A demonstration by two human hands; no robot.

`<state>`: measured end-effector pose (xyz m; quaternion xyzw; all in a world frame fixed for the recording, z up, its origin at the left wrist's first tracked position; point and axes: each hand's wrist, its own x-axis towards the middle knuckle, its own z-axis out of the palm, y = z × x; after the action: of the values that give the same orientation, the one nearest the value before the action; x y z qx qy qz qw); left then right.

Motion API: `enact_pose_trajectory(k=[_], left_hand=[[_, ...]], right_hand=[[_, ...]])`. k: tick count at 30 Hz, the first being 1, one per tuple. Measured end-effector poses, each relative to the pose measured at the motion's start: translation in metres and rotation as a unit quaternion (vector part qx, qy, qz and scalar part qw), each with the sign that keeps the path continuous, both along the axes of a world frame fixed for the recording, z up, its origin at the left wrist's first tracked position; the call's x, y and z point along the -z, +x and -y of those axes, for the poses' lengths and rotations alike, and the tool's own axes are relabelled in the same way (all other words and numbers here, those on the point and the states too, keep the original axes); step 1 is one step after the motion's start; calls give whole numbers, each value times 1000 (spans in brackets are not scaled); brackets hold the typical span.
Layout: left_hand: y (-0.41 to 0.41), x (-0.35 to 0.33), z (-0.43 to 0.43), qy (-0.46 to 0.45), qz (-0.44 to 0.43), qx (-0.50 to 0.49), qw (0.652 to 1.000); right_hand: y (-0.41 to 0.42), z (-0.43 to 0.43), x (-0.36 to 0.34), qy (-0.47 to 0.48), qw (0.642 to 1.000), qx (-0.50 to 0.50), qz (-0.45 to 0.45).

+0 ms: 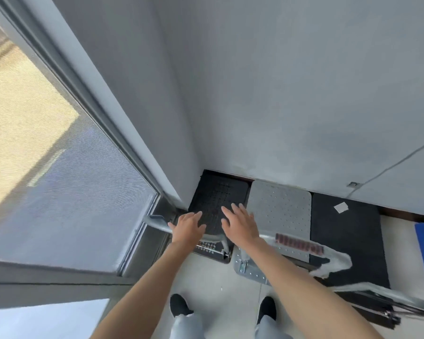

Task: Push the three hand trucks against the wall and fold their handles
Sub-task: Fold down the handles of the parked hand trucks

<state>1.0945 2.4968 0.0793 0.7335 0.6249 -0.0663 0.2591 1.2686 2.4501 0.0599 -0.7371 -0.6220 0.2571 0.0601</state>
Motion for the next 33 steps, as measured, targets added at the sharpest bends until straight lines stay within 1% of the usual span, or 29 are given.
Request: enact_pose_trajectory(k=[5,9,13,14,16,18,21,25,28,33], left_hand=[[-57,24,-55,-52,-50,55,996],[-98,45,-94,-122,-65,134,981],[-134,59,-110,-140,-101,191,966],[-140,64,-111,-138,-98,211,963],[-150,72,-112,-136,-65,230,962],[-153,77,-113,-131,-31,227,965],[-155,82,-117,-131,-2,201,971],[-149,85,-126,-133,8,185,974],[-143,88,-142,-120,33,179,976],[-126,88,-161,-128,17,183,975]], right_hand=[[-61,-33,23,-38,998,39,17],[-120,-41,47,-108,990,92,11],[-172,-42,65,-145,983,108,20],[-181,-42,68,-152,981,118,10],[-195,-45,73,-165,977,137,-6],[-201,-49,77,-169,975,146,-3],[-201,-56,81,-163,975,151,2],[-195,-64,86,-154,975,158,6],[-190,-80,91,-134,977,168,4],[-175,-96,97,-132,975,177,2]])
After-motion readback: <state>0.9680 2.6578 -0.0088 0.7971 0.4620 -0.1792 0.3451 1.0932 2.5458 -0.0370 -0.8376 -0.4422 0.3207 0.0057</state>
